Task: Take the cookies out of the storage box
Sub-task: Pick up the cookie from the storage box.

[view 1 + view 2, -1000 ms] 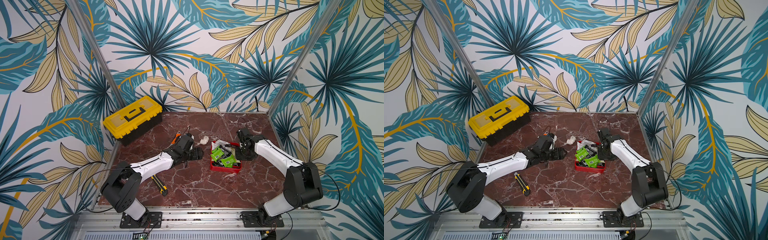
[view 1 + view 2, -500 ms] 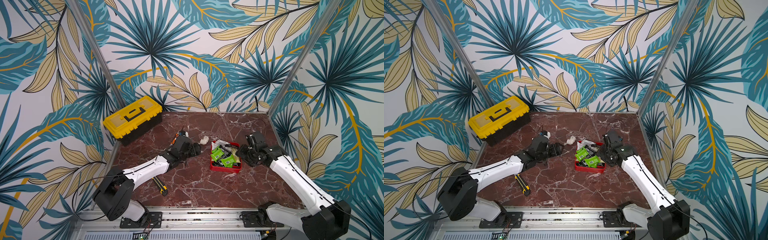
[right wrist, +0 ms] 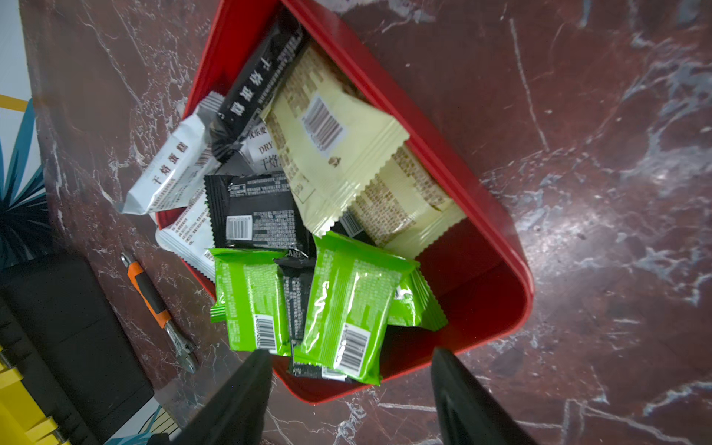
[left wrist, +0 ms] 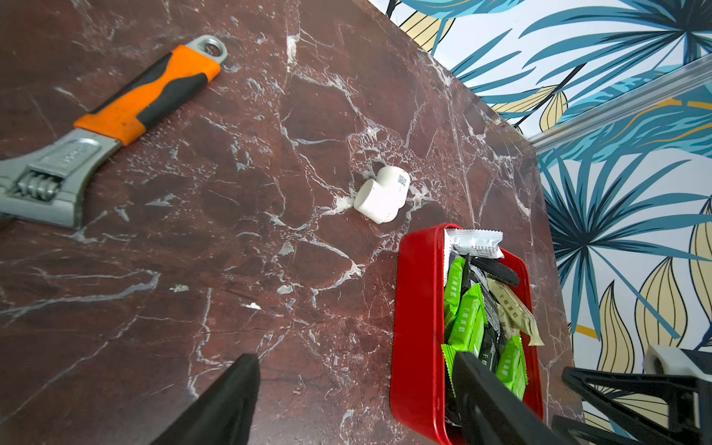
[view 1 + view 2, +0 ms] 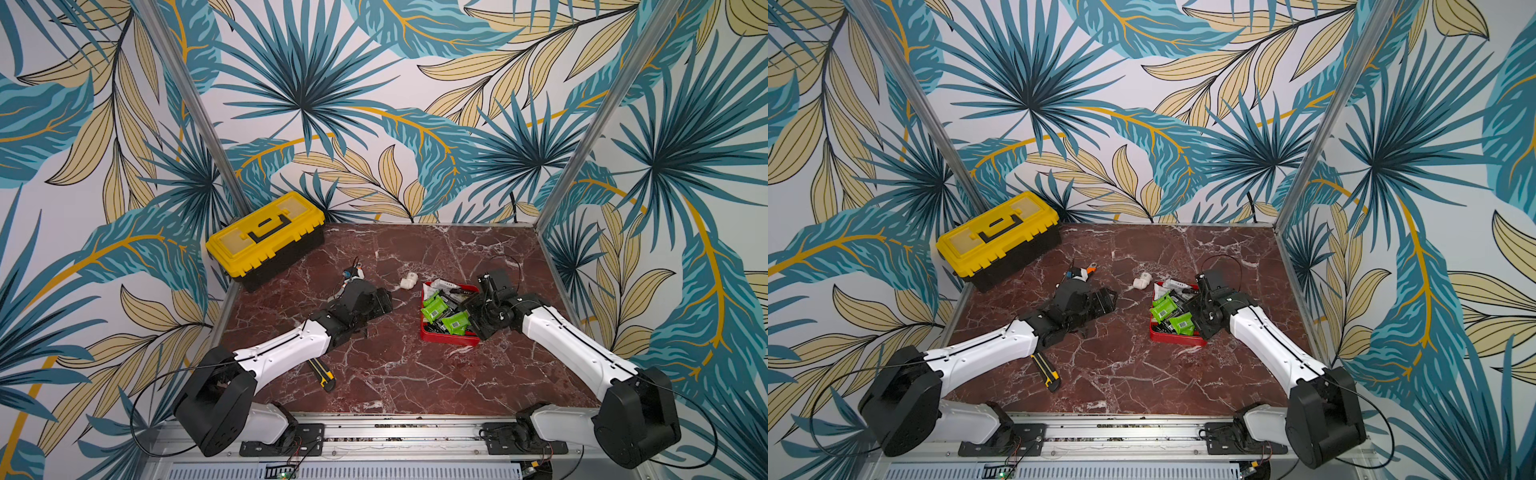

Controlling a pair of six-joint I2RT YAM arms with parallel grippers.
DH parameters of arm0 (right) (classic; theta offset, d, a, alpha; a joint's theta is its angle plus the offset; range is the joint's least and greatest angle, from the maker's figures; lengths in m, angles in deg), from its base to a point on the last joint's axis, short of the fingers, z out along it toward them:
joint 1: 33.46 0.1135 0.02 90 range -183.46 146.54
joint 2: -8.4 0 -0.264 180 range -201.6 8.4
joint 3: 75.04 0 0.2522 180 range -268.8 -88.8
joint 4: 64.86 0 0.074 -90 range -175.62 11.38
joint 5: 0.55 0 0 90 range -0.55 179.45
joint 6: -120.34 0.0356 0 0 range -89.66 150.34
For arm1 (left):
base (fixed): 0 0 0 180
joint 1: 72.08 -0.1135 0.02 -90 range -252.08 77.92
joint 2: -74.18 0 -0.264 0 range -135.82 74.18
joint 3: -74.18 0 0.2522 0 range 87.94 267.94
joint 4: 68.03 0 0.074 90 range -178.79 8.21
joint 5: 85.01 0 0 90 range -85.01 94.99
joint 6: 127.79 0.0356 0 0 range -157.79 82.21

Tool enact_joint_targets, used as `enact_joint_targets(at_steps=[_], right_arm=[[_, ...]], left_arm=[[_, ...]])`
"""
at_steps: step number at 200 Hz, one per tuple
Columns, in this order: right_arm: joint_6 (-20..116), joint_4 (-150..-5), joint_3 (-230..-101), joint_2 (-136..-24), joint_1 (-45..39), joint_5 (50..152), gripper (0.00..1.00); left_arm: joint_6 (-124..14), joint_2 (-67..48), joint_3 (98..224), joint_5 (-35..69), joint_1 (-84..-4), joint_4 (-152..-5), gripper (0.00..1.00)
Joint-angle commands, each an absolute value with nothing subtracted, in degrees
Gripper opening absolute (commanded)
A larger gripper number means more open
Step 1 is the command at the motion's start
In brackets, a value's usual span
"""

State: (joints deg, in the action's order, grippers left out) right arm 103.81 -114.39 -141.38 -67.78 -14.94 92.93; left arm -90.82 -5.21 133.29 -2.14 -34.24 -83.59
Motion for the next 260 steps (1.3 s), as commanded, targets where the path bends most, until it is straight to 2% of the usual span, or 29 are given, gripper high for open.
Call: enact_joint_targets(at_steps=[1, 96, 172, 260], right_arm=[[104.89, -111.80, -140.73, -70.31, -14.57, 94.88, 0.71], [103.65, -110.56, -141.93, -76.56, -14.56, 95.12, 0.67], [103.33, -109.93, -142.15, -77.26, -14.50, 95.34, 0.48], [98.56, -119.28, -145.21, -70.52, -13.45, 91.60, 0.43]], left_arm=[[-91.71, -3.84, 131.87, -3.57, -34.15, -82.67, 0.84], [-92.10, -2.68, 131.61, -4.16, -34.16, -83.63, 0.83], [-91.74, -1.45, 131.36, -5.20, -34.20, -84.69, 0.83], [-92.04, 0.50, 130.58, -7.28, -34.20, -85.81, 0.83]])
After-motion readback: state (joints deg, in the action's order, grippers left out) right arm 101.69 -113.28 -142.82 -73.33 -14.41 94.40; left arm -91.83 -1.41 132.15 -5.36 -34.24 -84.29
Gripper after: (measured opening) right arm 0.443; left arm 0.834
